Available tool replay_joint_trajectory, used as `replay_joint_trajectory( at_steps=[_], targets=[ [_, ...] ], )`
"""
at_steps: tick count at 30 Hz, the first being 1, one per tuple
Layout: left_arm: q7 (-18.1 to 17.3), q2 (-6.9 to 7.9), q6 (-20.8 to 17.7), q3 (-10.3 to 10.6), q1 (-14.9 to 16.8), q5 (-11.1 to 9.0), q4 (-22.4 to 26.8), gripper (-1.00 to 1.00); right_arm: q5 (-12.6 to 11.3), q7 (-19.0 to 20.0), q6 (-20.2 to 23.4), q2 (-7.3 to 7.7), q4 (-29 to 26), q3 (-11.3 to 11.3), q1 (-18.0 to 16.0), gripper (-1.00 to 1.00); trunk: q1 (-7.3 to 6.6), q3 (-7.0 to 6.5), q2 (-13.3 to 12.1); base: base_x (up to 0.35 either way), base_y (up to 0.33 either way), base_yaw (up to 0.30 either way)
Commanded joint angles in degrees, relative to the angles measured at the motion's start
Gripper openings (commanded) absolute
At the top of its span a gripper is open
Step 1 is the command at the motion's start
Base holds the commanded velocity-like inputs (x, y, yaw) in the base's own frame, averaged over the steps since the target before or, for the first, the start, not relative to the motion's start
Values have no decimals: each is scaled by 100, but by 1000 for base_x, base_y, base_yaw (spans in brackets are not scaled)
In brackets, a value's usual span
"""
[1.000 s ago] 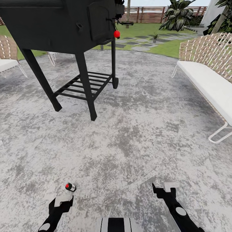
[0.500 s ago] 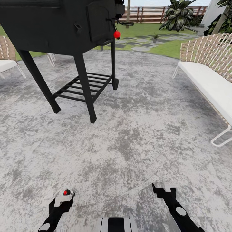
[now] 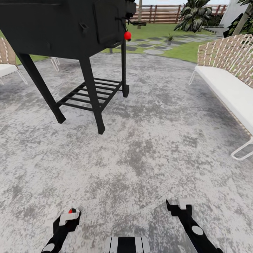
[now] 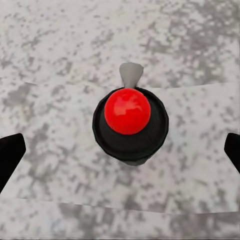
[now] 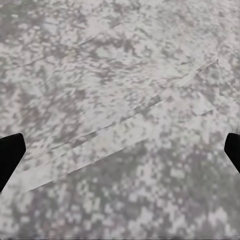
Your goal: Pick up the pesticide atomizer in the garden and spray insectifuge to fully cover both potted plants in the garden.
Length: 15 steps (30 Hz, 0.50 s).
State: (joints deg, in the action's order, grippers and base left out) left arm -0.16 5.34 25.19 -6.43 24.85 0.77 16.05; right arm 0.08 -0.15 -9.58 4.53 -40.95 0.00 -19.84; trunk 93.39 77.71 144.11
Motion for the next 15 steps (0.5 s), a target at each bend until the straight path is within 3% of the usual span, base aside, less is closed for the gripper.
replay_joint_trajectory(
  at_steps=[1, 7, 15],
  targets=[
    [-2, -3, 21, -16, 3, 8, -5, 100, 1, -4, -17, 2, 5, 0, -2, 100, 1, 33, 3, 0, 0, 0],
    [-2, -5, 29, -16, 3, 8, -5, 100, 1, -5, -17, -1, 7, 0, -2, 100, 17, 216, 11, 0, 0, 0],
    [-2, -7, 29, -16, 3, 10, -5, 100, 1, -4, -17, 2, 5, 0, -2, 100, 17, 243, 11, 0, 0, 0]
  ],
)
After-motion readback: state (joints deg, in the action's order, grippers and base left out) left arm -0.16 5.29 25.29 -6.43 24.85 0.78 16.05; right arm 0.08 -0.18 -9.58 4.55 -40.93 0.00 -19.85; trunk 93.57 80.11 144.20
